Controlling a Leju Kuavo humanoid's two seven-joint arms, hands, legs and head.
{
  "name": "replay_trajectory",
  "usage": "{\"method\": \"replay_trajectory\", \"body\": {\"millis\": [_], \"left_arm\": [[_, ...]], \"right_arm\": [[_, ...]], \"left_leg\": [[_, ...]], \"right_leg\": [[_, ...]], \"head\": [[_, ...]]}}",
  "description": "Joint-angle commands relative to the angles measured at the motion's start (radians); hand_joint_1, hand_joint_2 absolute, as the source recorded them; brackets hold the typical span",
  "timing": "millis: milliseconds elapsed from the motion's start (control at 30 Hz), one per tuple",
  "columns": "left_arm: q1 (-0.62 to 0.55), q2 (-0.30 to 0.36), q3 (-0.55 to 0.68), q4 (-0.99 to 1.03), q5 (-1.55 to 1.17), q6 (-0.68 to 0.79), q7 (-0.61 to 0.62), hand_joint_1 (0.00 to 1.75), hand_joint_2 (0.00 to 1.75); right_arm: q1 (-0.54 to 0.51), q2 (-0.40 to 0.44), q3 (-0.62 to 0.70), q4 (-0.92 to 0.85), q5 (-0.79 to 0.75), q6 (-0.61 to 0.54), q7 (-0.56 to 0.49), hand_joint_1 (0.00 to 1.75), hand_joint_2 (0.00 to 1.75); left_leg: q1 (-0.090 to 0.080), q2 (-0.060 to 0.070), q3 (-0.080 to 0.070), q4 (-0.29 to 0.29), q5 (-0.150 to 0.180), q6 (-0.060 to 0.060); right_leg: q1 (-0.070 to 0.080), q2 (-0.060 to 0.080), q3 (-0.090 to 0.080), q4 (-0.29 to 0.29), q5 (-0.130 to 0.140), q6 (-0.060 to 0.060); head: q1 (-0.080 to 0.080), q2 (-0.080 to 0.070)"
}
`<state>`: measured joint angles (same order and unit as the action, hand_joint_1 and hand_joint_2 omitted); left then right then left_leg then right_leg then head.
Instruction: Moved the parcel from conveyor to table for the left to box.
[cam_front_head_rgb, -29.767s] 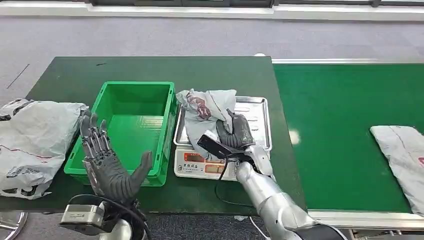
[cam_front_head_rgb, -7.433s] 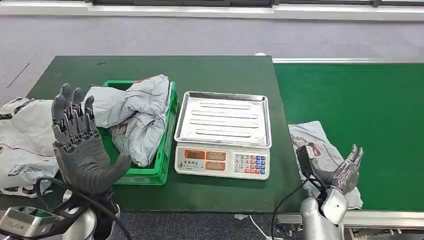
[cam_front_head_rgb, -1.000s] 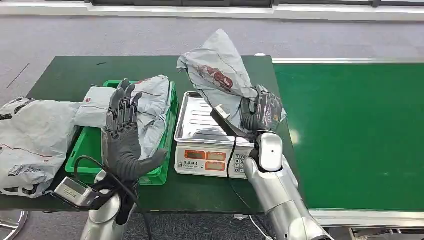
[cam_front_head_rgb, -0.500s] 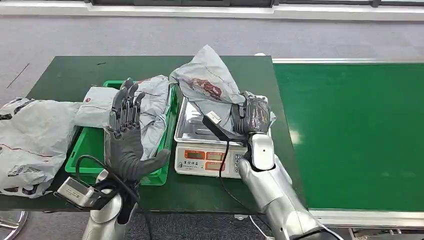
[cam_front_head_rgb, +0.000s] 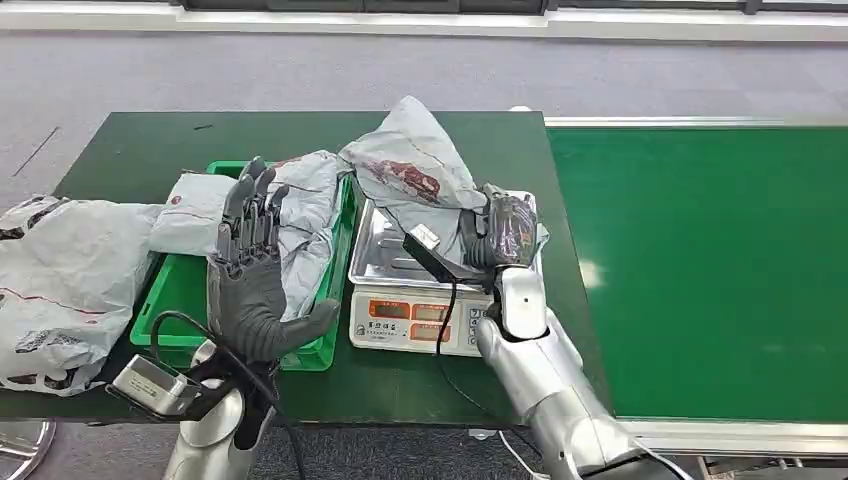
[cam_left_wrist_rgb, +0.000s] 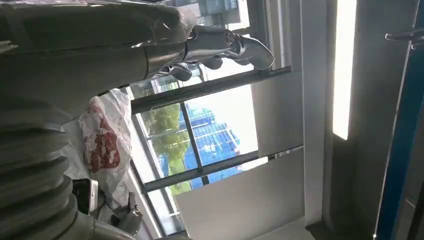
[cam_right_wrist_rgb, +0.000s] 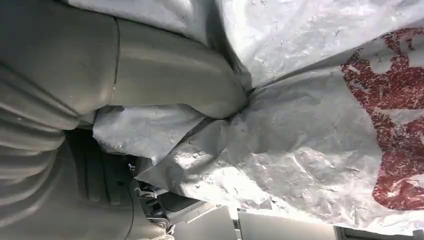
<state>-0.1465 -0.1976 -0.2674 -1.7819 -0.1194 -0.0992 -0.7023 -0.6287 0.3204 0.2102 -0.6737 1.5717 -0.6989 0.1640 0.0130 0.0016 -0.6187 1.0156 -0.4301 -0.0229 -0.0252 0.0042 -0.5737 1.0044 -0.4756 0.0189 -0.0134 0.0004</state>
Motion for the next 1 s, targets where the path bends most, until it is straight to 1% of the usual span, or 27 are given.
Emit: {"method": "replay_trajectory", "body": {"millis": [33,67,100,133,233,400,467,567,600,700,733,833,867,1000], "left_arm": [[-0.026,0.040,-0.014,0.037,0.004,0.010,0.004,0.00,1.75],[-0.026,0.040,-0.014,0.037,0.004,0.010,0.004,0.00,1.75],[-0.026,0.040,-0.014,0.037,0.004,0.010,0.004,0.00,1.75],[-0.026,0.040,-0.015,0.035,0.004,0.012,0.004,0.00,1.75],[-0.027,0.046,-0.026,0.034,-0.001,0.023,0.004,0.00,1.75],[-0.025,0.053,-0.029,0.032,0.000,0.029,0.004,0.00,1.75],[-0.026,0.053,-0.029,0.034,0.001,0.028,0.004,0.00,1.75],[-0.033,0.050,-0.028,0.039,-0.002,0.023,0.004,0.00,1.75],[-0.038,0.051,-0.030,0.044,-0.006,0.019,0.004,0.00,1.75],[-0.048,0.049,-0.030,0.051,-0.002,0.016,0.004,0.00,1.75],[-0.051,0.049,-0.030,0.053,-0.002,0.015,0.004,0.00,1.75],[-0.057,0.049,-0.032,0.056,-0.004,0.015,0.004,0.00,1.75],[-0.057,0.049,-0.032,0.056,-0.004,0.015,0.004,0.00,1.75],[-0.061,0.050,-0.030,0.064,-0.001,0.015,0.004,0.00,1.75]], "right_arm": [[-0.061,-0.007,0.015,0.102,-0.001,0.001,0.006,1.62,1.75],[-0.061,-0.007,0.015,0.102,-0.001,0.001,0.006,1.62,1.75],[-0.061,-0.007,0.015,0.102,-0.001,0.001,0.006,0.47,1.75],[-0.061,-0.008,0.016,0.104,-0.001,0.001,0.009,0.00,1.75],[-0.057,-0.008,0.014,0.099,-0.001,0.001,0.005,0.00,1.75],[-0.054,-0.010,0.010,0.087,-0.001,0.001,0.005,0.00,1.75],[-0.054,-0.011,0.009,0.084,-0.001,0.001,0.006,0.00,1.75],[-0.044,-0.015,0.009,0.048,-0.001,0.001,0.004,0.00,1.75],[-0.042,-0.015,0.008,0.041,-0.001,0.001,0.006,0.00,1.75],[-0.043,-0.017,0.007,0.039,-0.001,0.001,0.007,0.00,1.75],[-0.044,-0.018,0.008,0.040,-0.001,0.001,0.009,0.00,1.75],[-0.041,-0.018,0.002,0.035,-0.001,0.001,0.006,0.00,1.75],[-0.041,-0.018,0.002,0.035,-0.001,0.001,0.006,0.00,1.75],[-0.037,-0.019,-0.006,0.032,-0.001,0.001,0.004,0.00,1.75]], "left_leg": [[0.000,0.000,0.002,-0.001,0.000,0.001],[0.000,0.000,0.001,-0.001,0.000,0.001],[0.000,0.000,0.003,-0.001,0.000,0.001],[0.000,0.000,0.004,-0.002,0.000,0.001],[0.000,0.000,0.002,-0.001,0.000,0.001],[0.001,0.000,0.005,-0.003,0.000,0.002],[0.000,0.000,0.002,-0.001,0.000,0.001],[0.000,-0.001,0.004,-0.003,0.000,0.001],[0.000,-0.001,0.002,-0.001,0.000,0.001],[0.001,-0.001,0.003,-0.002,0.000,0.001],[0.000,-0.002,0.001,-0.001,0.000,0.001],[0.001,-0.002,0.004,-0.002,0.000,0.001],[0.000,-0.001,0.001,-0.001,0.000,0.001],[0.001,-0.002,0.003,-0.002,0.000,0.001]], "right_leg": [[0.000,0.000,0.002,-0.001,0.000,-0.001],[0.000,0.000,0.001,0.000,0.000,-0.001],[0.000,0.000,0.002,-0.001,0.000,-0.002],[0.001,0.000,0.004,-0.002,0.000,-0.002],[0.000,-0.001,0.002,-0.001,0.000,-0.001],[0.002,-0.001,0.006,-0.004,0.000,-0.003],[0.000,-0.001,0.002,-0.001,0.000,-0.001],[0.001,-0.001,0.005,-0.003,0.000,-0.003],[0.000,-0.001,0.002,-0.001,0.000,-0.002],[0.001,-0.002,0.004,-0.002,0.000,-0.003],[0.000,-0.002,0.002,-0.001,0.000,-0.001],[0.001,-0.003,0.004,-0.003,0.000,-0.003],[0.000,-0.002,0.001,-0.001,0.000,-0.001],[0.001,-0.002,0.004,-0.002,0.000,-0.002]], "head": [[0.000,0.000],[0.000,0.000],[0.000,0.000],[0.000,0.000],[0.000,0.000],[0.000,0.000],[0.000,0.000],[0.000,0.000],[0.000,0.000],[0.000,0.000],[0.000,0.000],[0.000,0.000],[0.000,0.000],[0.000,0.000]]}}
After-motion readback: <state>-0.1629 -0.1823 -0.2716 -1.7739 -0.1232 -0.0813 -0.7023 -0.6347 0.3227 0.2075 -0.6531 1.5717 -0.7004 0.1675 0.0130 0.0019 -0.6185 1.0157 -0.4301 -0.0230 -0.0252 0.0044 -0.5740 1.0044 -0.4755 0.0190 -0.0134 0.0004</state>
